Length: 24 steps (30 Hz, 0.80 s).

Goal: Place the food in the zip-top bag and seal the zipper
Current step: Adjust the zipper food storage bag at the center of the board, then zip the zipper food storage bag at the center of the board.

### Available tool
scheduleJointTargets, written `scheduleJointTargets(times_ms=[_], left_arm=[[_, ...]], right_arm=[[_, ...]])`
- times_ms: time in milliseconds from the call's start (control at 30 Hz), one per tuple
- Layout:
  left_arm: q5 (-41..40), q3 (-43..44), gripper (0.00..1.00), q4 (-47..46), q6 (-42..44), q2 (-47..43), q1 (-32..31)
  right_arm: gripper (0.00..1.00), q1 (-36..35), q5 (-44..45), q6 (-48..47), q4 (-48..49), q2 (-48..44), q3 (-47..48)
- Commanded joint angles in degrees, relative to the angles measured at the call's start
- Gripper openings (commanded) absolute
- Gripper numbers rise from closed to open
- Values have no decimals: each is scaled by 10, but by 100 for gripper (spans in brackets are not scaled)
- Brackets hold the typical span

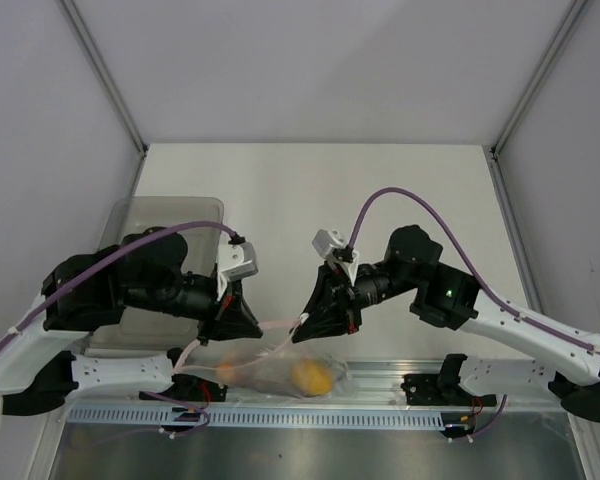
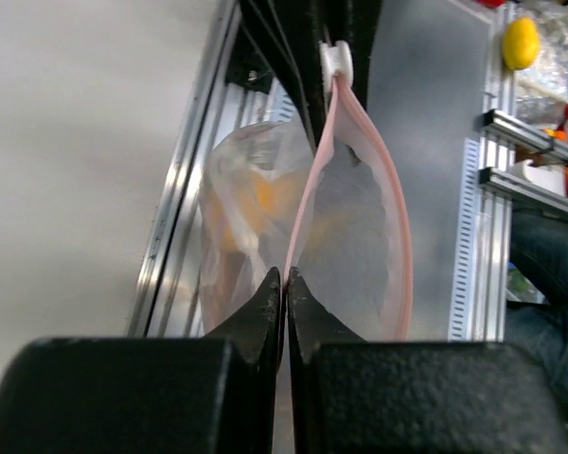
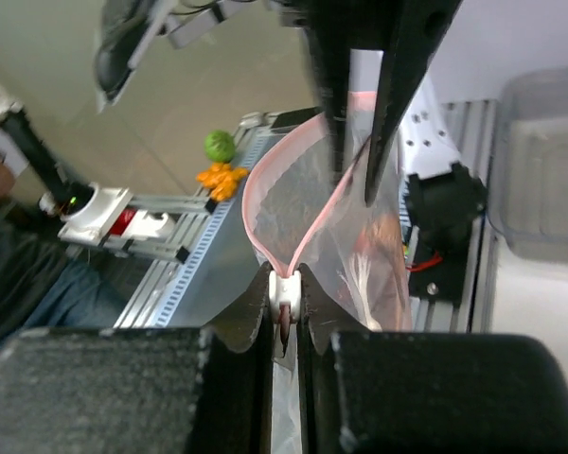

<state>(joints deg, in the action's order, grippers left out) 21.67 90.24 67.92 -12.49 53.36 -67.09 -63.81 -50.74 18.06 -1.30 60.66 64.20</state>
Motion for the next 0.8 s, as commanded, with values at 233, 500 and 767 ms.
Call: scheduleJointTargets(times_ms=[233, 500, 767], left_arm=[[-124, -43, 68, -82, -14, 18, 19], [-102, -55, 84, -150, 23, 46, 17], [-70, -77, 92, -194, 73, 67, 17]], right_arm=[[0, 4, 209, 77, -17, -68, -97], [0, 59, 188, 116, -30, -83, -106], [0, 97, 114, 106, -52, -85, -87]])
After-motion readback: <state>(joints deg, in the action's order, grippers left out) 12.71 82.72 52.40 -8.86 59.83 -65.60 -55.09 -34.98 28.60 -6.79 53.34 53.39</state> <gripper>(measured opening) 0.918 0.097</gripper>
